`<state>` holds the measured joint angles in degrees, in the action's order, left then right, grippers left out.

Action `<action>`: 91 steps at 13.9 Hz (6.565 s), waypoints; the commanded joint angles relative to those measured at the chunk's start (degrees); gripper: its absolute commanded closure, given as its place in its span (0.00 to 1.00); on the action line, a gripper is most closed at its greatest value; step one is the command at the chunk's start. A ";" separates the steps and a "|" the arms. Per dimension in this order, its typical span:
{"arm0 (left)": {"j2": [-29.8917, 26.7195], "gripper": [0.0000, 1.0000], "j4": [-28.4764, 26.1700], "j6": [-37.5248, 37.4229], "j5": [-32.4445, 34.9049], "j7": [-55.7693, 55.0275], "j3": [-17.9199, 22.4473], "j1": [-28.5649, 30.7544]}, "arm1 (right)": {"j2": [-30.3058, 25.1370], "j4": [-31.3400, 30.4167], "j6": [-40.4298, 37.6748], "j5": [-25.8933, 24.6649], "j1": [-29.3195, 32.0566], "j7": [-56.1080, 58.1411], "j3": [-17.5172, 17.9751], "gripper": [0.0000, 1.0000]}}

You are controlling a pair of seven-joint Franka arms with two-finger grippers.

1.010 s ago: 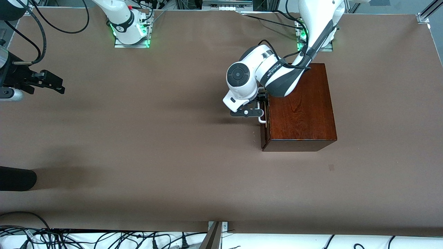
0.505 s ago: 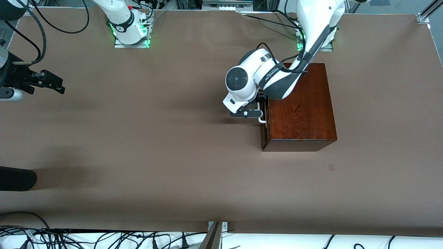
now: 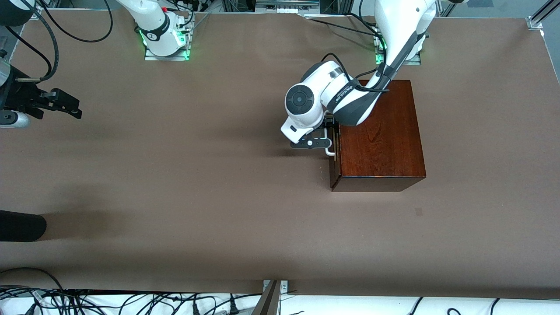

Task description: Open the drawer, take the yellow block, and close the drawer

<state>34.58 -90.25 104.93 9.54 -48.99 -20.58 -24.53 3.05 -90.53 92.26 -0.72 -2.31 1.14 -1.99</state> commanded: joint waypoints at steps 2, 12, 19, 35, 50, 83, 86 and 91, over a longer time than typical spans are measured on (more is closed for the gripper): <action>2.07 0.00 3.67 -0.07 -1.45 -3.65 -0.34 -2.80 | -0.06 0.44 0.02 0.20 0.55 0.53 0.58 0.00; 6.72 0.00 10.17 -0.07 -1.28 -10.51 -0.17 -9.22 | -0.15 0.44 0.02 0.20 0.64 0.53 0.50 0.00; 7.69 0.00 13.26 -0.07 -1.37 -10.60 -0.08 -11.59 | -0.23 0.44 -0.06 0.20 0.64 0.53 0.50 0.00; 8.57 0.00 17.83 -5.69 4.35 -11.22 1.42 -14.67 | 0.03 0.44 1.52 0.63 0.64 0.44 0.76 0.00; -11.36 0.00 17.39 -15.36 -3.21 -1.77 1.06 -0.20 | -0.58 0.44 1.08 2.13 0.29 0.26 1.02 0.00; -32.39 0.00 -2.91 -9.65 -13.06 34.93 1.59 39.12 | 38.43 16.97 28.85 -7.63 -45.15 -153.11 15.26 0.00; -31.86 0.00 -2.91 -9.65 -12.53 34.93 1.24 39.03 | 39.22 16.88 29.20 -8.33 -45.15 -153.11 14.91 0.00; -31.24 0.00 -2.22 -9.13 -12.53 34.84 1.50 39.12 | 40.11 16.70 29.20 -9.03 -45.24 -152.85 14.91 0.58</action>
<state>2.57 -94.51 95.81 -2.05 -15.43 -18.80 13.98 42.13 -75.57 121.39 -7.98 -46.64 -150.48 13.40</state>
